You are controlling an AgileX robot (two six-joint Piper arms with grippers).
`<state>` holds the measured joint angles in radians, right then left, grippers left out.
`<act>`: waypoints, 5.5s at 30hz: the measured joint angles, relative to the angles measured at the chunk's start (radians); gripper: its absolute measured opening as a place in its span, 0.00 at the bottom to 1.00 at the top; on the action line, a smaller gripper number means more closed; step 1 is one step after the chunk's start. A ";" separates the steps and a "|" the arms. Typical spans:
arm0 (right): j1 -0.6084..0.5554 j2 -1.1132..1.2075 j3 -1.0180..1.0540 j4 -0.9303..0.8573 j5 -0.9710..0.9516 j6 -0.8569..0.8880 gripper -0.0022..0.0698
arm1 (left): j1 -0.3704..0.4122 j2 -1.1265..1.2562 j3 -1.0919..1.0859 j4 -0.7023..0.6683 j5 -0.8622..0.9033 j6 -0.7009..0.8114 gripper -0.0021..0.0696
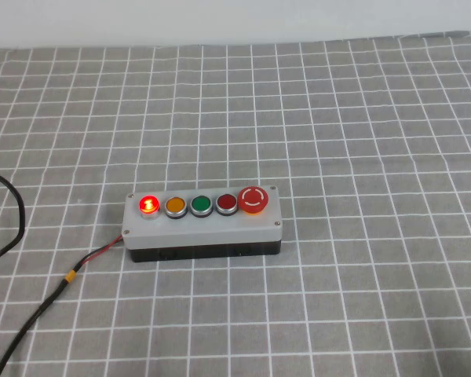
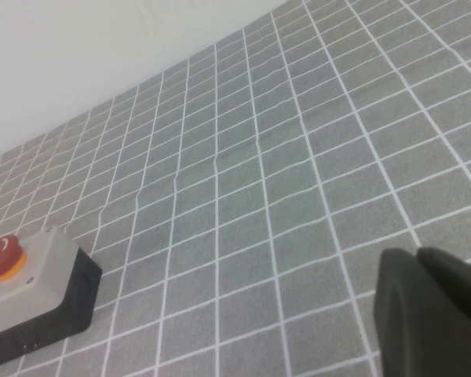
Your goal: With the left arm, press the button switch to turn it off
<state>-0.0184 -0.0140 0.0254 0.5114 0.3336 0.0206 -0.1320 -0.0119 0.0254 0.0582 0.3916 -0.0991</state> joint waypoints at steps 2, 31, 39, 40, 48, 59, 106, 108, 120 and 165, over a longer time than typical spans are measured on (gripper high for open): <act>0.000 0.000 0.000 0.000 0.000 0.000 0.01 | 0.000 0.000 0.000 0.000 0.000 0.000 0.02; 0.000 0.000 0.000 0.000 0.000 0.000 0.01 | 0.000 0.000 0.000 0.000 0.000 0.000 0.02; 0.000 0.000 0.000 0.000 0.000 0.000 0.01 | 0.000 0.000 0.000 -0.002 -0.094 0.000 0.02; 0.000 0.000 0.000 0.000 0.000 0.000 0.01 | 0.000 0.000 0.000 -0.002 -0.131 0.000 0.02; 0.000 0.000 0.000 0.000 0.000 0.000 0.01 | 0.000 0.000 0.000 0.007 -0.460 0.000 0.02; 0.000 0.000 0.000 0.000 0.000 0.000 0.01 | 0.000 0.000 0.000 -0.016 -0.760 0.000 0.02; 0.000 0.000 0.000 0.000 0.000 0.000 0.01 | -0.047 1.120 -1.182 -0.246 0.584 0.247 0.02; 0.000 0.000 0.000 0.000 0.000 0.000 0.01 | -0.085 1.175 -1.211 -0.231 0.586 0.245 0.02; 0.000 0.000 0.000 0.000 0.000 0.000 0.01 | -0.190 1.529 -1.393 -0.201 0.676 0.205 0.02; 0.000 0.000 0.000 0.000 0.000 0.000 0.01 | -0.239 1.789 -1.434 -0.101 0.516 0.159 0.02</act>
<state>-0.0184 -0.0140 0.0254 0.5114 0.3336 0.0206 -0.3709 1.7767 -1.4084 -0.0431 0.9078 0.0603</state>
